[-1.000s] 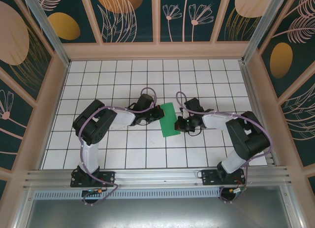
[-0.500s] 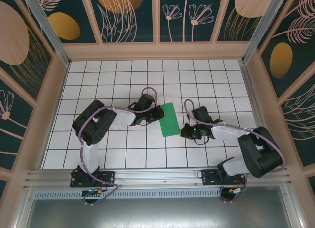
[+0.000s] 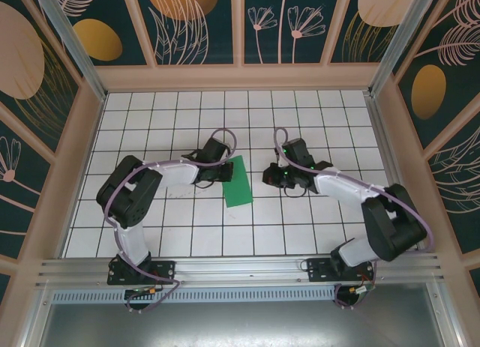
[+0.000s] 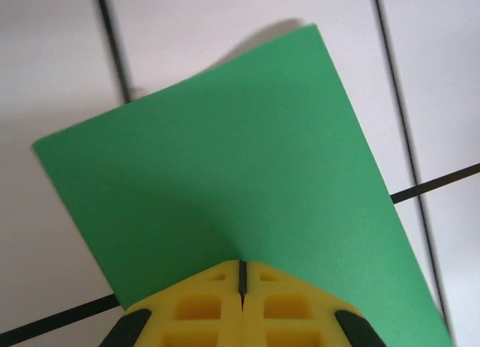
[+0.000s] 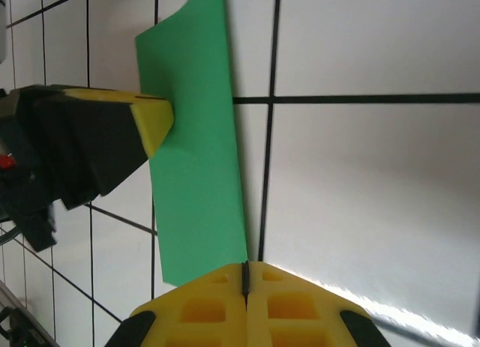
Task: Fold a paper plane with a square sheet of paper (pick it up from the middle)
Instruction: Move the paper to the center of the table, then rotate the paper at the center of the table.
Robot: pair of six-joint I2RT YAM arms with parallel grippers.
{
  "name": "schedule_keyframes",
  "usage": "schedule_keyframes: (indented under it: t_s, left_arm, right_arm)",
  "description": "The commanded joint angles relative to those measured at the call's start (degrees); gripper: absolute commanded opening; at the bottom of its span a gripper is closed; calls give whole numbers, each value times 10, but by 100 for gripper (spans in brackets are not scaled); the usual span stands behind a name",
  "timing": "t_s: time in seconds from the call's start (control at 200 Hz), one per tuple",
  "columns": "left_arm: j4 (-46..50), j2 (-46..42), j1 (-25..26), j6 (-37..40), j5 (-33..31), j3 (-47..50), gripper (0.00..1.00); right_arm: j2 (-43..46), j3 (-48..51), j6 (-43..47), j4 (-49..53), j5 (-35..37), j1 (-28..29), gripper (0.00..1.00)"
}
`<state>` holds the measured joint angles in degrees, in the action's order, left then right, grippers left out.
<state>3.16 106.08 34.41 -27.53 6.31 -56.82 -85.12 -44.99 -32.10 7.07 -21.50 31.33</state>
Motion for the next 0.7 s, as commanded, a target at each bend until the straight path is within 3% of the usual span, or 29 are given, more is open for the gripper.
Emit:
schedule_keyframes:
  t_s: [0.0, 0.17, 0.375, 0.696]
  left_arm:
    - [72, -20, -19, 39, 8, 26, 0]
    - [-7, -63, -20, -27, 84, 29, 2]
    - [-70, -97, -21, -112, 64, 45, 7]
    - [-102, -57, -21, -146, 85, 27, 5]
  right_arm:
    - [-39, -30, -30, -43, 11, 22, 0]
    - [-97, -64, -41, -103, -6, 30, 0]
    - [-165, -95, -32, -113, -23, 36, 0]
    - [-176, -49, -58, -115, -40, 62, 0]
